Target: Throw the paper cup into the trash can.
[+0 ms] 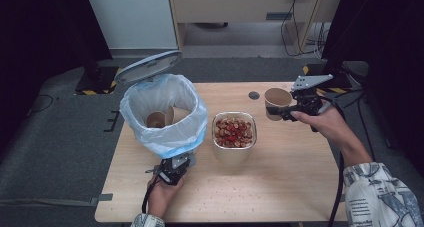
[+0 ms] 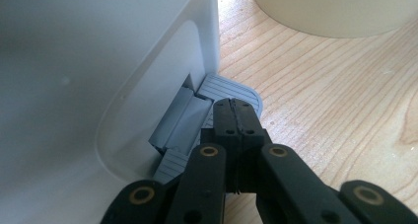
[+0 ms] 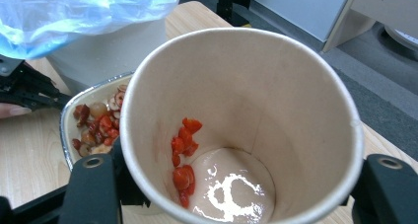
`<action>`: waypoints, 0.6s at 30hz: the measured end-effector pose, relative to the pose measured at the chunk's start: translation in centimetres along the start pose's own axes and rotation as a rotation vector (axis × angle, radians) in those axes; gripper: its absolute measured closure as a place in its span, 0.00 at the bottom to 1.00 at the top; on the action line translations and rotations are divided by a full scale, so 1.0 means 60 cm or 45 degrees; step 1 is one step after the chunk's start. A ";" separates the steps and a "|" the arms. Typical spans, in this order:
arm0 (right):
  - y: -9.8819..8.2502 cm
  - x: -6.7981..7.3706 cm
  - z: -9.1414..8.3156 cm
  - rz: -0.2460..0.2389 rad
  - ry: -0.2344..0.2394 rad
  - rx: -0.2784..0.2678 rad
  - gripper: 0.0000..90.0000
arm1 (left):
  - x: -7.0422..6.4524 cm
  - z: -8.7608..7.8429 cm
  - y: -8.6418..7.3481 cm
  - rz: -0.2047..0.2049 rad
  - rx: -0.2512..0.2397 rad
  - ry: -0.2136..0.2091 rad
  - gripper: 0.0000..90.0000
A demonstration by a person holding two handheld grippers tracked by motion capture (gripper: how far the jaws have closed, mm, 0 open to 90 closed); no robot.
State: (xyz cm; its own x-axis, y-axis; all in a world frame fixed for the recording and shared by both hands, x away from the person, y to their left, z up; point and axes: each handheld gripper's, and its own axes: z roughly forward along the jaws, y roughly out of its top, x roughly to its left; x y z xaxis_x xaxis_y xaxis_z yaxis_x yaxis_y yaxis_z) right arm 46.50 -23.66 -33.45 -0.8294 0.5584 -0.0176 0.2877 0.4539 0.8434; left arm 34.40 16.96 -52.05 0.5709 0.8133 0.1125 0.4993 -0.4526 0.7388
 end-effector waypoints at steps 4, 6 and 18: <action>0.008 0.006 0.003 0.010 0.015 -0.009 0.37 | 0.000 0.000 0.000 -0.001 0.000 0.001 1.00; 0.017 0.009 0.005 0.016 0.021 -0.017 0.36 | 0.000 0.000 0.000 0.000 0.000 0.001 1.00; 0.064 0.033 0.022 0.034 0.045 -0.030 0.36 | 0.000 0.000 0.000 0.003 0.001 0.002 1.00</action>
State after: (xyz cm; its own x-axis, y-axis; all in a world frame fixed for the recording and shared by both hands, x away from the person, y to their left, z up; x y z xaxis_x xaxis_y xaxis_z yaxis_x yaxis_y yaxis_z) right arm 46.58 -19.93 -30.96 -0.8380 0.5451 0.0233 0.2988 0.4228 0.8555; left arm 34.38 16.96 -52.04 0.5711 0.8127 0.1155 0.4984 -0.4551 0.7379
